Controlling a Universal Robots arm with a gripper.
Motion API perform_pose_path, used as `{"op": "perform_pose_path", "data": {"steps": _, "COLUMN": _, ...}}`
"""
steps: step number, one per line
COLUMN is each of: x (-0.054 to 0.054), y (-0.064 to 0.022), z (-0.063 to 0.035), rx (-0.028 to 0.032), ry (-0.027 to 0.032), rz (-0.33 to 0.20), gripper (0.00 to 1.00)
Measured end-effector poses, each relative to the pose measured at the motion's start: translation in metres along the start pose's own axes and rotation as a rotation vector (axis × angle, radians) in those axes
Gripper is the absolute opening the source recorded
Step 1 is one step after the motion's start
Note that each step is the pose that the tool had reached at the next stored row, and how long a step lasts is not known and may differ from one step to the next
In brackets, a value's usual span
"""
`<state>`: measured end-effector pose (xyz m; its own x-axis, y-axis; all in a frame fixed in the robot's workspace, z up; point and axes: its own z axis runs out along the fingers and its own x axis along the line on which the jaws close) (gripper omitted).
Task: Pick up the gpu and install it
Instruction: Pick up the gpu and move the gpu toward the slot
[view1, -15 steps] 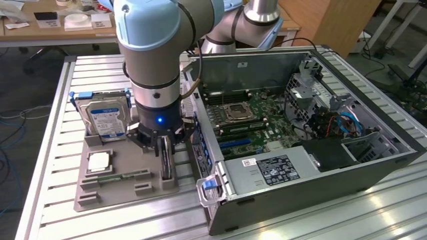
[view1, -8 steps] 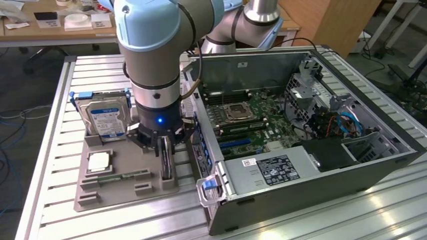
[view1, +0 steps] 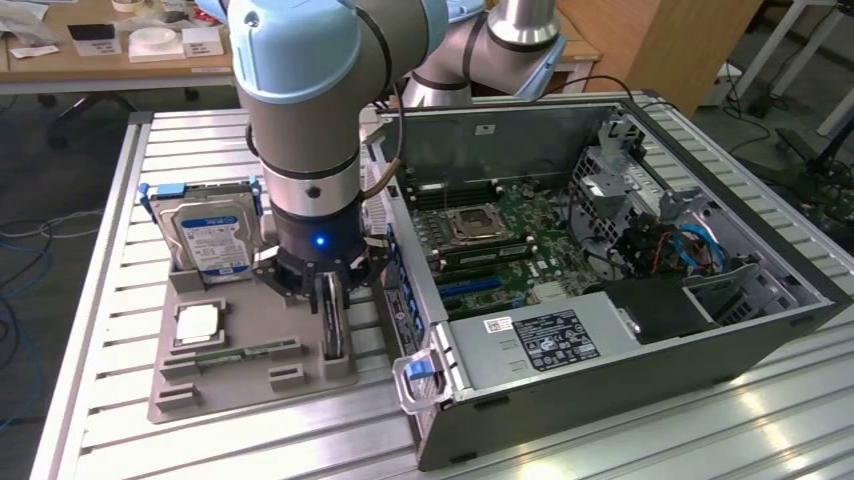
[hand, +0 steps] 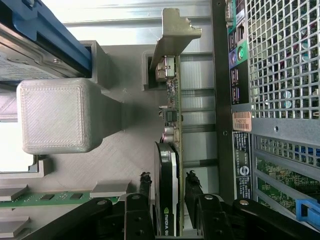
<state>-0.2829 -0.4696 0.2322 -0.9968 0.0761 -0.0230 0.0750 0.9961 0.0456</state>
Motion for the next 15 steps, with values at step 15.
{"op": "perform_pose_path", "data": {"steps": 15, "x": 0.0, "y": 0.0, "z": 0.0, "rx": 0.0001, "ry": 0.0, "rz": 0.0, "gripper": 0.27}}
